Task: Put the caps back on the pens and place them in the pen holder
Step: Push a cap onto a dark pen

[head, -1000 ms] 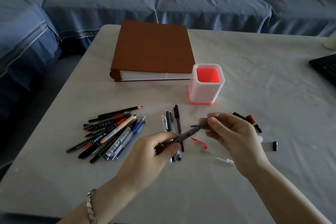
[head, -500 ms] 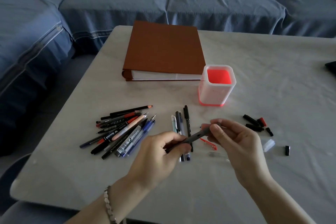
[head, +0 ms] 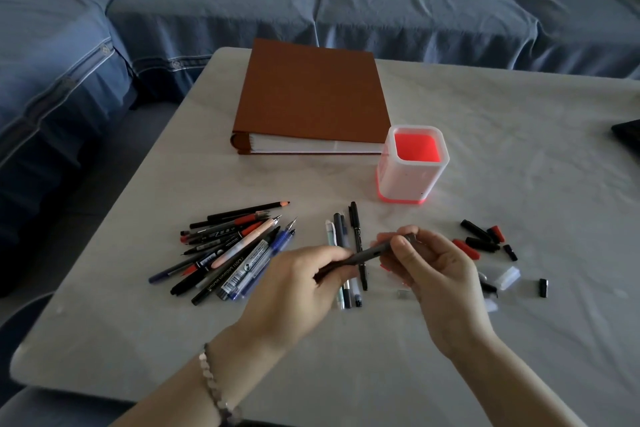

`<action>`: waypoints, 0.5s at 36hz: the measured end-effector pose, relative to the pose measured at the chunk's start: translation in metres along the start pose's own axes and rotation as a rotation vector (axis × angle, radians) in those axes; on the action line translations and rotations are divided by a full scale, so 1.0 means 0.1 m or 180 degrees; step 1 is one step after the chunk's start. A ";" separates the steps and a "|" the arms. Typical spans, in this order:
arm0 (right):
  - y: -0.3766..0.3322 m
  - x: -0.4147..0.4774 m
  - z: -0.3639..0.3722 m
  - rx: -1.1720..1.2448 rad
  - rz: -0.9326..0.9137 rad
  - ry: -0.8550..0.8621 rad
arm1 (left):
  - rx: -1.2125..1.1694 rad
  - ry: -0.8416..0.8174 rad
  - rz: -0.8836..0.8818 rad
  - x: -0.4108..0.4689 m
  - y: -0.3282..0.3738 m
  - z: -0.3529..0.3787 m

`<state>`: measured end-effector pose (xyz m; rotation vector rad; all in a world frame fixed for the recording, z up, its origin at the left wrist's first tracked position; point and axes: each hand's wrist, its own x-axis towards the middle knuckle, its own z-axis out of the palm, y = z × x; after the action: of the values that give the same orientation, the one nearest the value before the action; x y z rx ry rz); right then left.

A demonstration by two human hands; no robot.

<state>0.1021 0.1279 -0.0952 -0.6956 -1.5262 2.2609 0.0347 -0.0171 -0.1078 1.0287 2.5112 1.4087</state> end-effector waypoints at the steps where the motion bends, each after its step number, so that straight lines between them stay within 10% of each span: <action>1: 0.01 0.02 0.01 0.0043 0.0022 0.0006 | 0.0000 -0.0022 -0.0010 0.02 0.00 0.00; 18: 0.25 0.50 -0.32 -0.1997 -0.0182 0.0385 | 0.2401 -0.0211 -0.0625 -0.16 -0.65 -0.04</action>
<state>0.0784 0.1690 -0.1385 -0.9095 -2.1728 1.6475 0.0121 -0.0525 -0.1606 0.8325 3.0390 0.3457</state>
